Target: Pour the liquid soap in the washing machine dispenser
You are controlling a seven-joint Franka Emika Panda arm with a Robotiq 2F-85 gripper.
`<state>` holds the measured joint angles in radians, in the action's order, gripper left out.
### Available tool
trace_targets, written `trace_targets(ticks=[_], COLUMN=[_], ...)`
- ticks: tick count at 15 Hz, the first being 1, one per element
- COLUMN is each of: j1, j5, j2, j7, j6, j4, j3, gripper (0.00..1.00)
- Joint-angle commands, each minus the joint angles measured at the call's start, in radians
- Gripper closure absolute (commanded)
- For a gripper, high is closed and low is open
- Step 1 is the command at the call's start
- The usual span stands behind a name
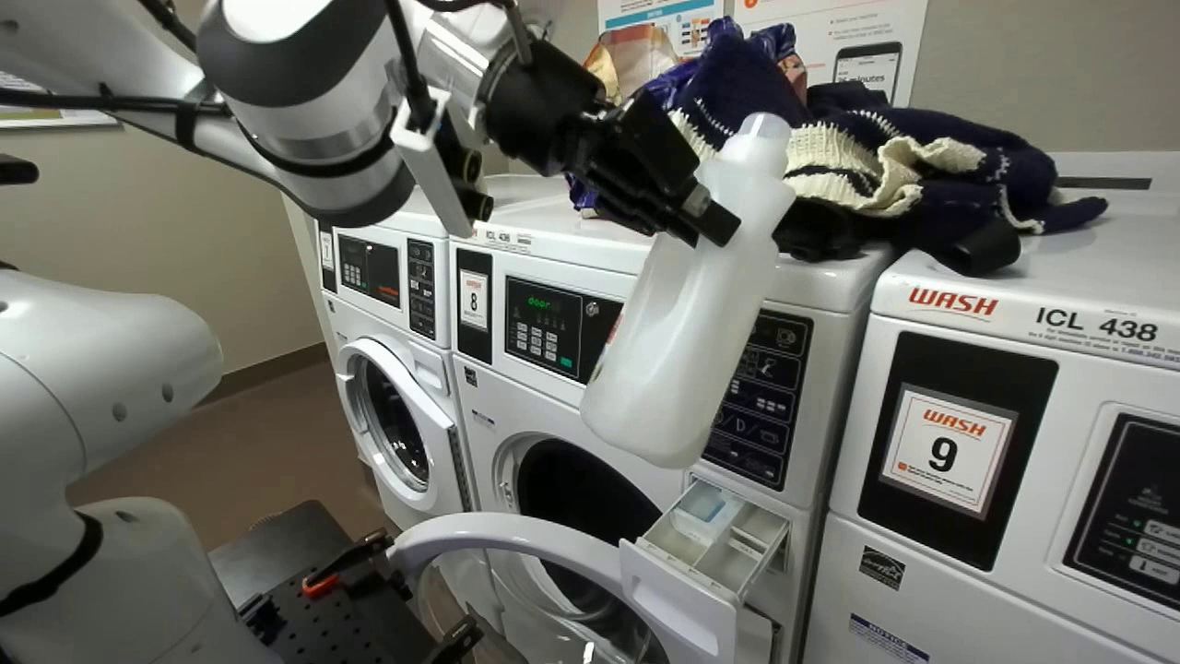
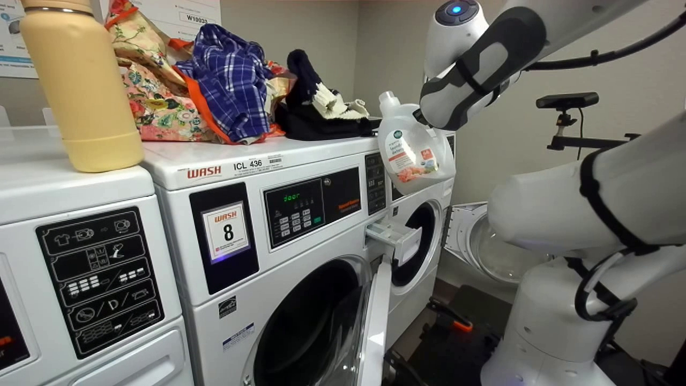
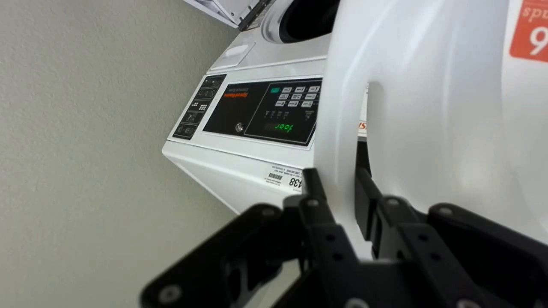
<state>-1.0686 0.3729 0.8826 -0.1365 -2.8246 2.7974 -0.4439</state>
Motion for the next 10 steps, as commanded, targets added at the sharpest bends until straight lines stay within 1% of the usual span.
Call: trace_targets(ticks=[1, 5, 7, 10], j1=[-0.023, -0.022, -0.004, 0.042], j5=[0.110, 0.254, 0.336, 0.468], j2=[-0.036, -0.093, -0.117, -0.159], j7=[0.011, 0.017, 0.016, 0.008], j6=[0.066, 0.143, 0.191, 0.267], j4=[-0.069, -0.113, -0.129, -0.147], j3=[-0.055, -0.096, -0.081, -0.031], gripper=[0.94, 0.94, 0.94, 0.94])
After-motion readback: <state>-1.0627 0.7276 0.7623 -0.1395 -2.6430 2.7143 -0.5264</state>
